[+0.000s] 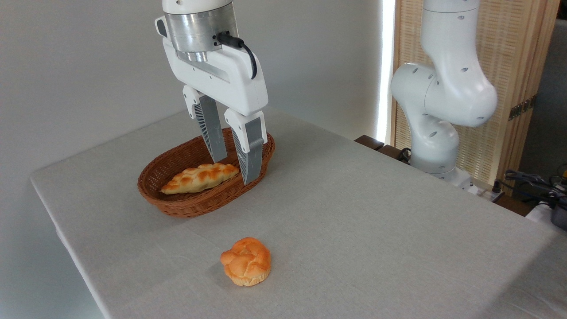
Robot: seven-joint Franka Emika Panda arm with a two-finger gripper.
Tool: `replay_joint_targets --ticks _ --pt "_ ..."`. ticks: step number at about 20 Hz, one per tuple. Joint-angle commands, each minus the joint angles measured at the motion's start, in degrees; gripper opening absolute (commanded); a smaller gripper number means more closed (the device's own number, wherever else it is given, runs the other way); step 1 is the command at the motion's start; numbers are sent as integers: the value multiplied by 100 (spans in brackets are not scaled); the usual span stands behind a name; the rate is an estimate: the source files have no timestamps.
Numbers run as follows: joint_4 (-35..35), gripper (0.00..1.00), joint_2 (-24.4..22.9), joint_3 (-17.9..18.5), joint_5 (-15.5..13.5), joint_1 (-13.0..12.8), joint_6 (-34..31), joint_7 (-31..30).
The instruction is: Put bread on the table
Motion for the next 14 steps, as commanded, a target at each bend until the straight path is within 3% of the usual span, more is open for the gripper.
replay_joint_targets --ticks 1,9,14 --pt "73 100 3 160 -13 1 -49 59" --pt "65 100 3 127 -22 -7 -84 32" --pt "-32 100 3 -180 -48 -42 4 23"
